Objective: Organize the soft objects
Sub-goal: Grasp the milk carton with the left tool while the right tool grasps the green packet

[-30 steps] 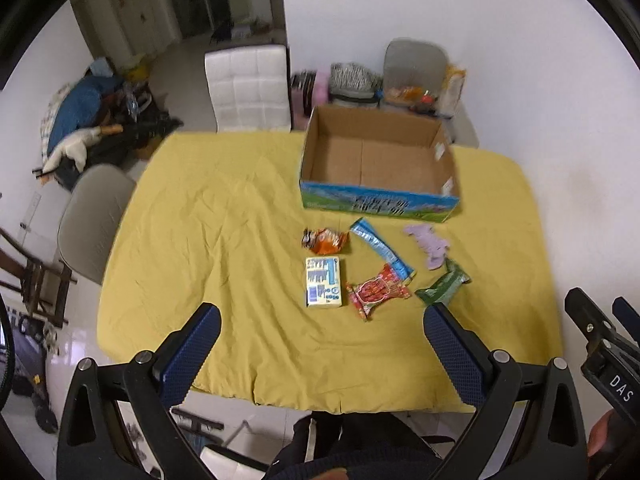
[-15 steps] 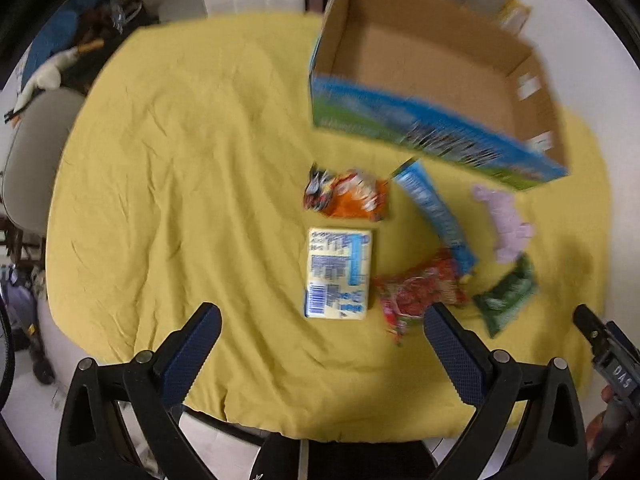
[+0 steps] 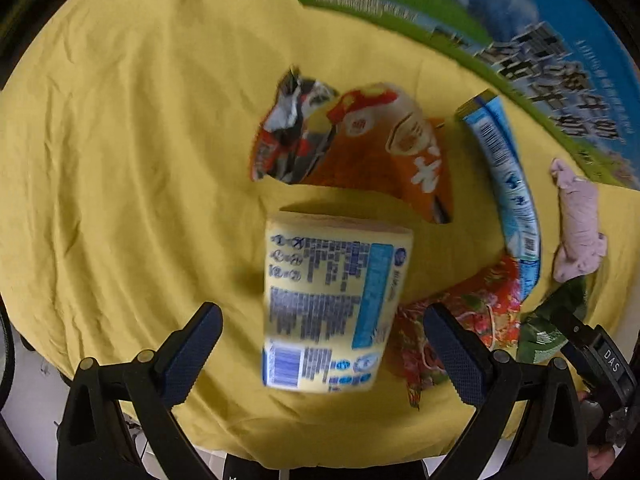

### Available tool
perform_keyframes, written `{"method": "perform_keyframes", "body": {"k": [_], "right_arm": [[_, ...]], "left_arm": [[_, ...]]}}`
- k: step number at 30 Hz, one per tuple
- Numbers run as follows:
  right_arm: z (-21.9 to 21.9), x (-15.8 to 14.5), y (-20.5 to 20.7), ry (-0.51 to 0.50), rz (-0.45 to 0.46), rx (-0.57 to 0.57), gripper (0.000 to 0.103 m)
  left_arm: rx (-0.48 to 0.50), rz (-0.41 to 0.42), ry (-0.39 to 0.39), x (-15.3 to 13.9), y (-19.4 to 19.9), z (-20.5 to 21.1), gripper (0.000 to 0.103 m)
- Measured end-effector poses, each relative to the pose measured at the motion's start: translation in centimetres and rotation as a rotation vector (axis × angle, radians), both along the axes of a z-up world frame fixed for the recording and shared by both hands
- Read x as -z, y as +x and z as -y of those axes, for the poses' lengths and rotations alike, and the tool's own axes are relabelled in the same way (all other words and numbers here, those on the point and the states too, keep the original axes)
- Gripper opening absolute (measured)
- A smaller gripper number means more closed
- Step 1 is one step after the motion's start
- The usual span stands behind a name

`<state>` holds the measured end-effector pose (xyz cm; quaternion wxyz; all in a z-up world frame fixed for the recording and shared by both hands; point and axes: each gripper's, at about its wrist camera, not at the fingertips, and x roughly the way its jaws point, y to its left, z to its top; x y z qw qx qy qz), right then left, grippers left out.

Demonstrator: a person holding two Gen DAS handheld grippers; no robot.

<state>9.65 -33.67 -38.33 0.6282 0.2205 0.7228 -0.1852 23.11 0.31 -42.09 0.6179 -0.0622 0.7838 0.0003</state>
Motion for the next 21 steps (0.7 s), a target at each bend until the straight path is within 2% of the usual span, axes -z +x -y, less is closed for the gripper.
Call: {"method": "perform_keyframes", "body": {"k": [4, 9, 12, 13, 18, 20, 21], "right_arm": [[0.2, 2.5, 0.1, 0.024, -0.029, 0.02, 0.098], [0.6, 4.9, 0.5, 0.041, -0.04, 0.036, 0.094], [0.6, 5.5, 1.3, 0.044, -0.06, 0.028, 0.078], [0.4, 5.9, 1.7, 0.053, -0.071, 0.026, 0.077], [-0.5, 7.4, 2.0, 0.031, -0.078, -0.009, 0.071], [-0.9, 8.0, 2.2, 0.021, -0.085, -0.026, 0.069], [-1.3, 8.0, 2.3, 0.018, -0.085, -0.034, 0.066]], "left_arm": [[0.02, -0.015, 0.01, 1.3, 0.0, 0.4, 0.103], [0.038, -0.026, 0.017, 2.8, -0.2, 1.0, 0.094], [0.072, -0.006, 0.035, 3.3, -0.5, 1.6, 0.089], [0.08, -0.001, 0.039, 3.5, -0.6, 1.9, 0.088], [0.097, 0.034, 0.07, 2.7, -0.8, 2.5, 0.071], [0.097, 0.042, 0.071, 1.1, -1.2, 1.9, 0.061], [0.099, 0.042, 0.075, 0.8, -1.2, 2.2, 0.061]]}}
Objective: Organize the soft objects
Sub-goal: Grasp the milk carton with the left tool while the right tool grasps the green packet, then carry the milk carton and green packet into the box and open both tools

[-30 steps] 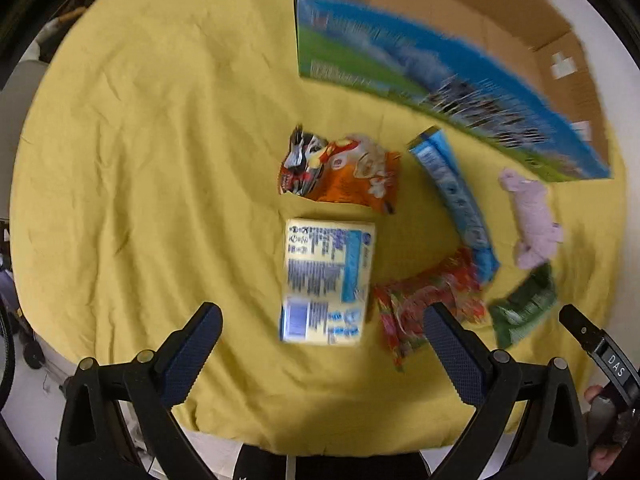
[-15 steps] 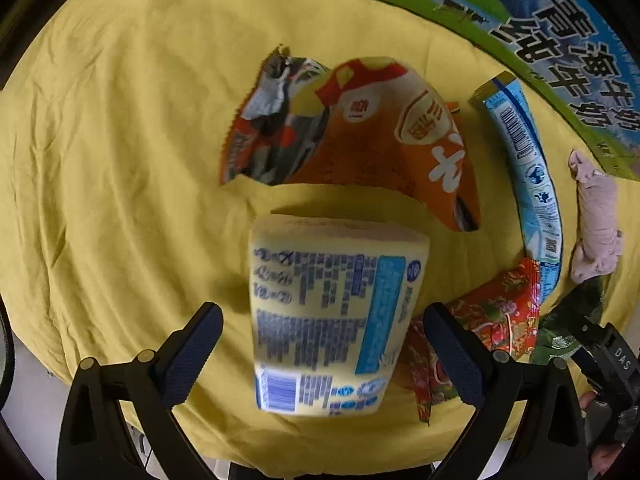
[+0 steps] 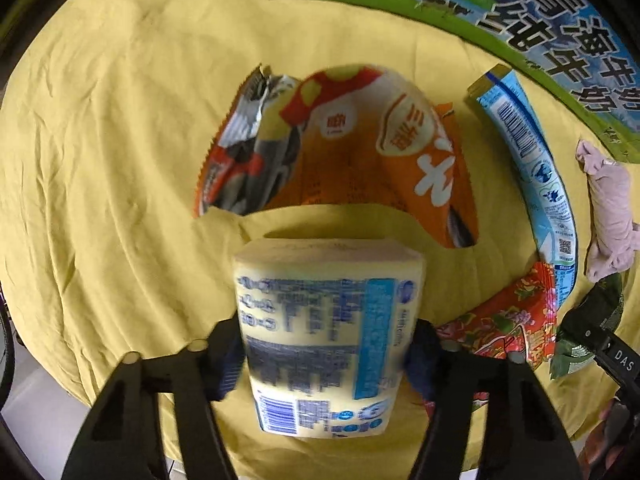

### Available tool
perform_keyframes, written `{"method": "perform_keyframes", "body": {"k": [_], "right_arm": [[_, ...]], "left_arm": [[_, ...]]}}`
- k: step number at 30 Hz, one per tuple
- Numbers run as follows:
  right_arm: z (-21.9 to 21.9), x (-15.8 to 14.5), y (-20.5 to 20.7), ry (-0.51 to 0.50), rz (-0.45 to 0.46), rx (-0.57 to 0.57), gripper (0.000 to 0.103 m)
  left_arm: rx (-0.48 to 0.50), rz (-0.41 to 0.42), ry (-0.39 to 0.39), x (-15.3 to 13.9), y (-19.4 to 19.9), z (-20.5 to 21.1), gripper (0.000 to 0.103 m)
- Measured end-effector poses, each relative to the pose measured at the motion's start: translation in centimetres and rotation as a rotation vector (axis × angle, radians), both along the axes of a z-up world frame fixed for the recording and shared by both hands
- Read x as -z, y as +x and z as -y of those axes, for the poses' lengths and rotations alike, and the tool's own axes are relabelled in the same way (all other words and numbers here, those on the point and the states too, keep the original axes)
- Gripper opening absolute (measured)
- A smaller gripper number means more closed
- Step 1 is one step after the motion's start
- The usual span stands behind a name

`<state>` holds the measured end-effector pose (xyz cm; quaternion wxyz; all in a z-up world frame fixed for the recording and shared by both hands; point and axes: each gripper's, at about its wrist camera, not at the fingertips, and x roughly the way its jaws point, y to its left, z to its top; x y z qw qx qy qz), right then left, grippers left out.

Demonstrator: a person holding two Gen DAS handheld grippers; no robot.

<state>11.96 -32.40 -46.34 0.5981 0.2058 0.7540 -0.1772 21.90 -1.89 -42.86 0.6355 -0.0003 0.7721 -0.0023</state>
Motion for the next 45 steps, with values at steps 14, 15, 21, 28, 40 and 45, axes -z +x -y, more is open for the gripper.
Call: {"method": "perform_keyframes", "body": {"k": [14, 15, 21, 28, 40, 45], "right_arm": [[-2.7, -0.7, 0.0, -0.013, 0.017, -0.05, 0.041], [-2.9, -0.6, 0.0, -0.011, 0.017, -0.054, 0.04], [-3.3, -0.9, -0.6, 0.008, 0.034, -0.07, 0.038], [-3.3, -3.2, -2.6, 0.051, 0.057, -0.095, 0.038], [-4.9, -14.5, -2.0, 0.14, 0.268, -0.254, 0.038], [-6.0, -20.5, 1.1, 0.159, 0.384, -0.316, 0.038]], "left_arm": [[0.006, 0.044, 0.029, -0.9, -0.8, 1.8, 0.06], [0.005, 0.046, 0.026, -1.2, -1.0, 1.9, 0.06], [0.015, 0.066, 0.025, -3.2, -2.6, 2.2, 0.06], [0.007, 0.087, 0.007, -6.6, -6.2, 2.2, 0.06], [0.055, 0.277, -0.114, -20.2, -8.3, 4.7, 0.06], [0.107, 0.375, -0.142, -25.4, -4.9, 7.0, 0.06]]}}
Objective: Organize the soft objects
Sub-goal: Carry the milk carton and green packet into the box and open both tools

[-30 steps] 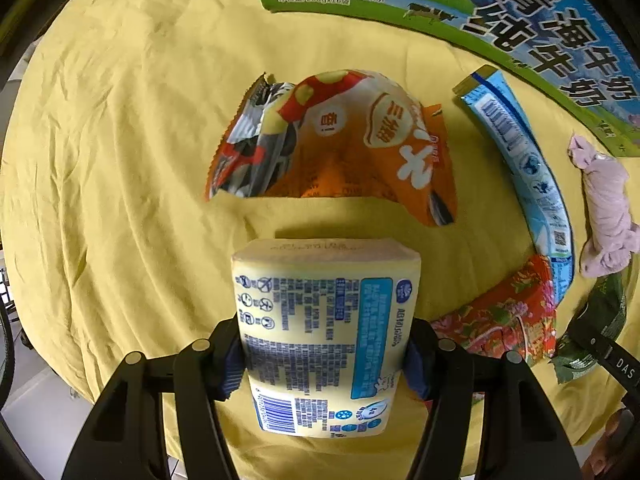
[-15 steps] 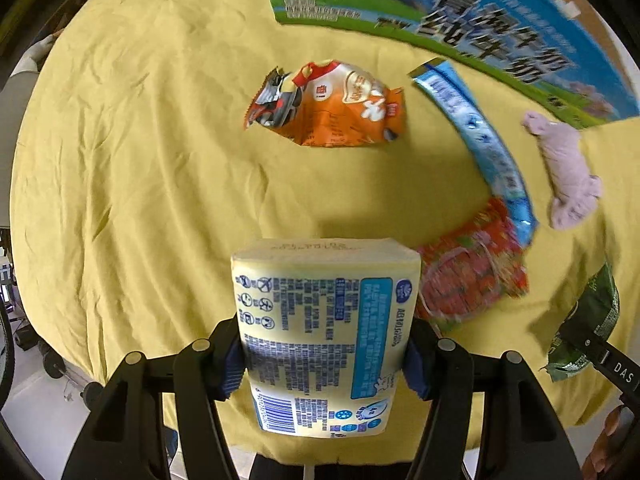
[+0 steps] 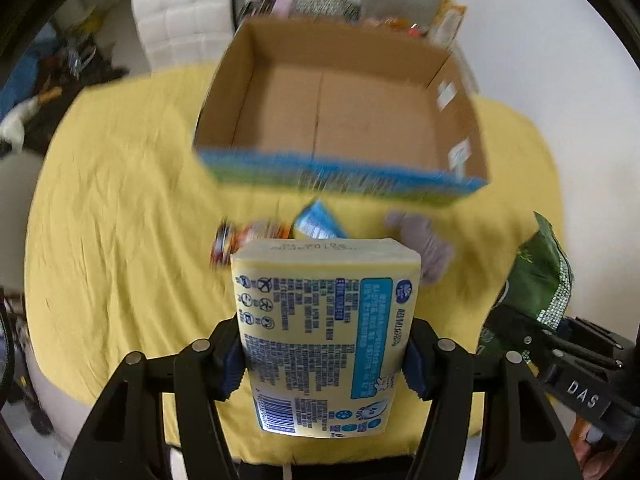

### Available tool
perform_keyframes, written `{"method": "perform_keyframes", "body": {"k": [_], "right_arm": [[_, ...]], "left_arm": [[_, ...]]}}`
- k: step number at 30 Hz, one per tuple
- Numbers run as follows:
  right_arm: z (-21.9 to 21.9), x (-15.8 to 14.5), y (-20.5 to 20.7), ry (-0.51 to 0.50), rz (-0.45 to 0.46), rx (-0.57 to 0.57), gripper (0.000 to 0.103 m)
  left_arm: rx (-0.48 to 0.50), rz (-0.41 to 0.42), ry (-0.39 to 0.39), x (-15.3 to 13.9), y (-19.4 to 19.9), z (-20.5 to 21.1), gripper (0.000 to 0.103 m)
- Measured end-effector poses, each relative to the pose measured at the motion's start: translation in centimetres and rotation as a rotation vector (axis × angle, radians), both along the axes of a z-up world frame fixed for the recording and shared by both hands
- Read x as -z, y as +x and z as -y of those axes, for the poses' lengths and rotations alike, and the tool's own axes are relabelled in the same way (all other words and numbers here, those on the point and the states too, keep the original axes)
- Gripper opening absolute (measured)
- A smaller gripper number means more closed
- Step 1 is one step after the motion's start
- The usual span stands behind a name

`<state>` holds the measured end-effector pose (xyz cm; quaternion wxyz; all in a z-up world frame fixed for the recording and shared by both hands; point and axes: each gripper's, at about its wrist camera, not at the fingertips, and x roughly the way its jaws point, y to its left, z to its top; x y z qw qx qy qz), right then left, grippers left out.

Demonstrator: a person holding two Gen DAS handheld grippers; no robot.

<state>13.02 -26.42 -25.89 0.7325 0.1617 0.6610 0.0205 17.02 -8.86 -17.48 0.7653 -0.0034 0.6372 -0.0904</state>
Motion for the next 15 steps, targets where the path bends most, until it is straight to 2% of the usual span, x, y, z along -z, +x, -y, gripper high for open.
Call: {"method": "perform_keyframes", "body": {"k": [4, 10, 15], "right_arm": [[0.2, -3.4, 3.3, -0.022, 0.079, -0.021, 0.038], [1.4, -5.8, 9.6, -0.043, 0.146, -0.001, 0.038], [2.2, -5.1, 15.8, -0.075, 0.151, 0.003, 0.038]], "left_arm": [[0.039, 0.061, 0.006, -2.2, 3.6, 1.6, 0.06], [0.066, 0.052, -0.014, -0.5, 11.0, 3.0, 0.06], [0.061, -0.02, -0.049, 3.0, 18.6, 3.7, 0.06]]}}
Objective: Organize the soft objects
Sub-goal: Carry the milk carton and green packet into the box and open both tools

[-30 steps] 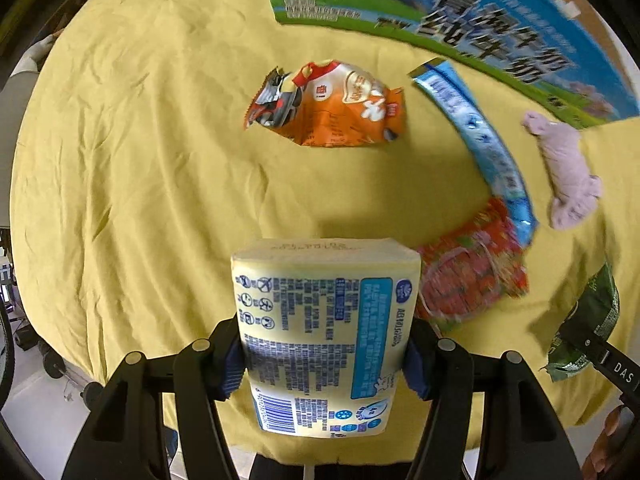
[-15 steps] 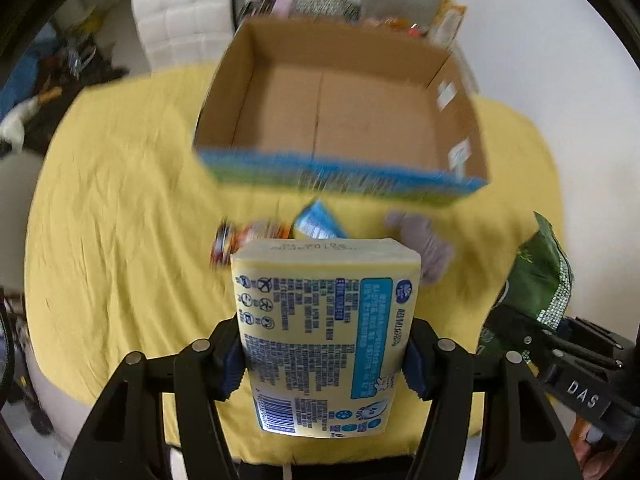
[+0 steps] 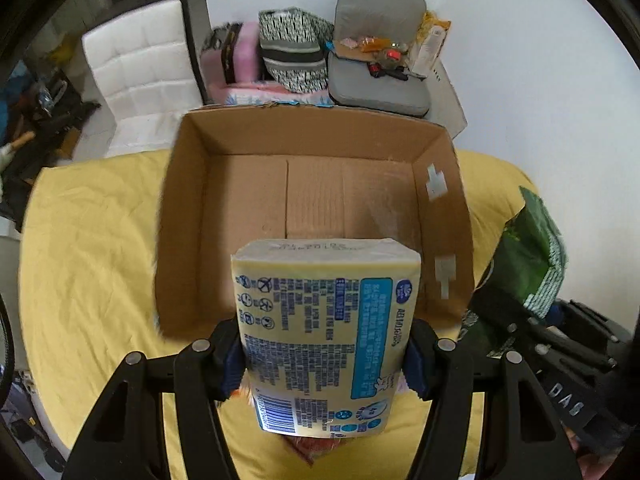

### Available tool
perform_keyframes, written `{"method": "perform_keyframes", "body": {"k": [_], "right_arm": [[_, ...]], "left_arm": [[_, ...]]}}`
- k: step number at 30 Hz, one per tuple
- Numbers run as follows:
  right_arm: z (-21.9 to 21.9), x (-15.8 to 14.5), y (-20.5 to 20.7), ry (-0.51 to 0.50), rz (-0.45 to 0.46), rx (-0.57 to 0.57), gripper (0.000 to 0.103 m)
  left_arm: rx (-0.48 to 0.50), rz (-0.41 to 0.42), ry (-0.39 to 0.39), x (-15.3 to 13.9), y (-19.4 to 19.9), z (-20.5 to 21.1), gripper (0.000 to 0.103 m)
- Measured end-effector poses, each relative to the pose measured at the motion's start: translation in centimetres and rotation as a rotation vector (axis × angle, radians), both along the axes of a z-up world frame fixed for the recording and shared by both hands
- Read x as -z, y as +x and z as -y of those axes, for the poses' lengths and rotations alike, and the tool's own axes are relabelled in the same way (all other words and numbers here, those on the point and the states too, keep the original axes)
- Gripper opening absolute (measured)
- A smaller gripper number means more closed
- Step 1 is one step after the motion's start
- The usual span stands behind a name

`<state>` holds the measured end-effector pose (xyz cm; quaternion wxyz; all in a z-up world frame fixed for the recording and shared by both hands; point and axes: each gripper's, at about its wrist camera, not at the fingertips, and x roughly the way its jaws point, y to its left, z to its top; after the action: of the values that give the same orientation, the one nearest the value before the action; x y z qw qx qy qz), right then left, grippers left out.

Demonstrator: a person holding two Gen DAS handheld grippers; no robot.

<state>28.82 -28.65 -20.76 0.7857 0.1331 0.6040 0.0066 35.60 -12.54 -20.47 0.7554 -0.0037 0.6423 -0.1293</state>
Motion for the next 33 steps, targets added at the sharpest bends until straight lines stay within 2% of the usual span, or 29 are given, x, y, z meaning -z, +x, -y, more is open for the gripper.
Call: {"method": "perform_keyframes", "body": {"k": [1, 6, 12, 15, 18, 22, 29, 31, 33], "right_arm": [[0.1, 0.4, 1.4, 0.001, -0.005, -0.004, 0.038], [0.2, 6.2, 8.2, -0.017, -0.069, -0.017, 0.038], [0.2, 12.5, 13.1, -0.021, -0.167, -0.059, 0.038], [0.2, 14.8, 14.5, -0.02, -0.198, -0.069, 0.038], [0.1, 16.0, 15.7, -0.028, -0.216, -0.084, 0.038], [-0.4, 17.2, 16.9, -0.042, -0.232, -0.107, 0.038], [-0.7, 18.5, 18.2, -0.092, -0.253, -0.117, 0.04], [-0.8, 18.4, 18.2, -0.092, -0.258, -0.116, 0.05], [-1.0, 18.3, 18.2, -0.095, -0.258, -0.12, 0.052]], "left_arm": [[-0.001, -0.029, -0.012, 1.0, 1.6, 0.1, 0.06], [0.009, -0.134, -0.053, 5.4, 7.2, 1.1, 0.06], [0.036, -0.245, -0.086, 10.9, 11.5, 2.5, 0.06], [0.047, -0.277, -0.098, 12.3, 12.8, 2.9, 0.06], [0.062, -0.314, -0.124, 14.3, 14.1, 3.6, 0.06], [0.075, -0.328, -0.145, 15.3, 14.5, 4.1, 0.061], [0.021, -0.337, -0.075, 15.8, 14.8, 3.2, 0.063], [0.032, -0.321, -0.066, 15.3, 14.8, 3.1, 0.066], [0.034, -0.312, -0.053, 14.9, 14.7, 2.9, 0.07]]}}
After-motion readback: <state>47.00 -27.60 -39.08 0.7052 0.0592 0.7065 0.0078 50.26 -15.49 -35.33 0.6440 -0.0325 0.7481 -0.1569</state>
